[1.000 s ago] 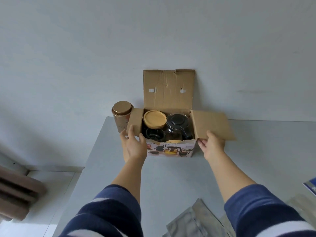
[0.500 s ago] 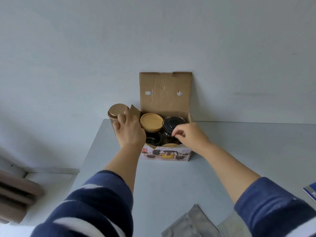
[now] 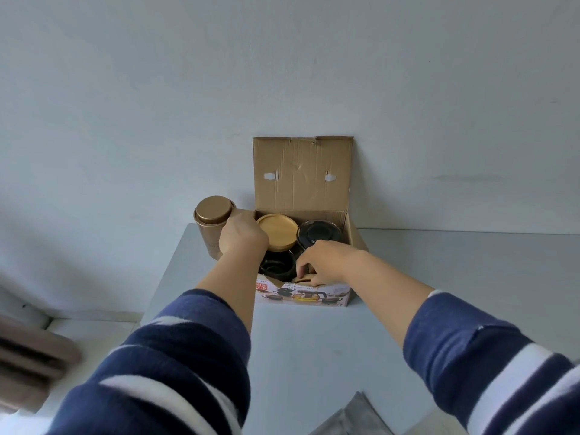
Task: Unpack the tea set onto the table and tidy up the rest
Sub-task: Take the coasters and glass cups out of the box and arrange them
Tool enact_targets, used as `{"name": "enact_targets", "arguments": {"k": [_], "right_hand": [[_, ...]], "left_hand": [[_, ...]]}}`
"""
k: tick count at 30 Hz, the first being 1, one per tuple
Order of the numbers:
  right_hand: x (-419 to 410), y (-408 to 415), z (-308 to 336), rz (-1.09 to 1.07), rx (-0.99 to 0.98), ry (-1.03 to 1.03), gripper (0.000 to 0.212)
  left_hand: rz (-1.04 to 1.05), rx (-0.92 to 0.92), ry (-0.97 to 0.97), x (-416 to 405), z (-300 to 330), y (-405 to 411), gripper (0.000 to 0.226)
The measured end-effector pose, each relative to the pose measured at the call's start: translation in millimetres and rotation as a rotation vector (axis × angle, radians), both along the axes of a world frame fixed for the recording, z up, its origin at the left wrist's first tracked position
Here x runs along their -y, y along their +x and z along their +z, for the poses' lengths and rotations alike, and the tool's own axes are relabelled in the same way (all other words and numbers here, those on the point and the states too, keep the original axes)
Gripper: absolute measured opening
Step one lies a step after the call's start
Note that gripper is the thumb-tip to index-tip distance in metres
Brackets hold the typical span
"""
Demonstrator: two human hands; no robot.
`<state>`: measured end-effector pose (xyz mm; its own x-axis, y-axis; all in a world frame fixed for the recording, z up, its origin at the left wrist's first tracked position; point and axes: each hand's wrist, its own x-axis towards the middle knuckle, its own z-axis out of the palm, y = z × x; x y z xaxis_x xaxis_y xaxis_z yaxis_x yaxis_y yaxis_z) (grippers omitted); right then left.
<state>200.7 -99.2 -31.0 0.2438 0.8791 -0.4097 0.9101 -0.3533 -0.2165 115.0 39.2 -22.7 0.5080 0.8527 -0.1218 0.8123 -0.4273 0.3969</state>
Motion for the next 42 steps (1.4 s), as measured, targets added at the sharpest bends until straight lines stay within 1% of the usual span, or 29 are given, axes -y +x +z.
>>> {"name": "enact_targets", "arguments": {"k": [3, 5, 7, 9, 12, 15, 17, 19, 20, 22, 24, 27, 30, 34, 36, 39, 40, 41, 42], "right_hand": [[0, 2, -1, 0.03, 0.017, 0.028, 0.027], [0, -2, -3, 0.044, 0.043, 0.028, 0.025], [-1, -8, -7, 0.038, 0.068, 0.024, 0.024], [0, -11, -7, 0.011, 0.069, 0.034, 0.022], [6, -8, -7, -0.033, 0.05, 0.082, 0.026], [10, -8, -11, -0.03, 0.067, 0.118, 0.027], [9, -13, -12, -0.004, 0.139, 0.133, 0.03], [6, -16, -13, -0.023, 0.188, 0.128, 0.037], [5, -16, -12, -0.048, 0.195, 0.108, 0.037], [0, -18, -9, -0.083, 0.185, 0.039, 0.028], [-3, -21, -3, -0.099, 0.214, 0.0, 0.015], [-2, -25, 6, -0.146, 0.25, 0.036, 0.032], [3, -31, 9, -0.153, 0.294, 0.081, 0.011], [17, -41, 15, -0.176, 0.347, 0.241, 0.02], [26, -39, 22, -0.296, 0.274, 0.379, 0.022], [47, -35, 37, -0.6, 0.098, 0.661, 0.023], [56, -34, 42, -0.737, 0.013, 0.734, 0.026], [66, -32, 45, -0.898, -0.131, 0.8, 0.03], [77, -31, 48, -1.063, -0.323, 0.861, 0.033]], "left_hand": [[-0.045, -0.052, -0.01, 2, 3, 7, 0.014], [-0.067, -0.106, -0.057, 7, 4, 11, 0.006], [-0.048, -0.109, -0.081, 11, -1, 13, 0.004], [0.011, -0.047, -0.085, 12, -8, 12, 0.006], [0.145, 0.133, -0.147, 10, -16, 8, 0.012], [0.242, 0.274, -0.223, 13, -16, 5, 0.008], [0.284, 0.338, -0.262, 16, -14, 3, 0.021], [0.311, 0.358, -0.289, 18, -11, 1, 0.028], [0.312, 0.355, -0.308, 19, -9, 0, 0.027], [0.308, 0.351, -0.344, 19, -6, -3, 0.023], [0.307, 0.382, -0.387, 19, -1, -9, 0.024], [0.333, 0.456, -0.437, 16, 2, -23, 0.024], [0.359, 0.499, -0.438, 13, 3, -42, 0.025], [0.399, 0.593, -0.469, 14, 6, -66, 0.025], [0.41, 0.646, -0.476, 16, 11, -75, 0.025], [0.396, 0.699, -0.473, 24, 17, -82, 0.021], [0.385, 0.721, -0.488, 28, 18, -82, 0.021], [0.375, 0.748, -0.515, 33, 20, -81, 0.022], [0.367, 0.776, -0.552, 39, 22, -79, 0.023]]}}
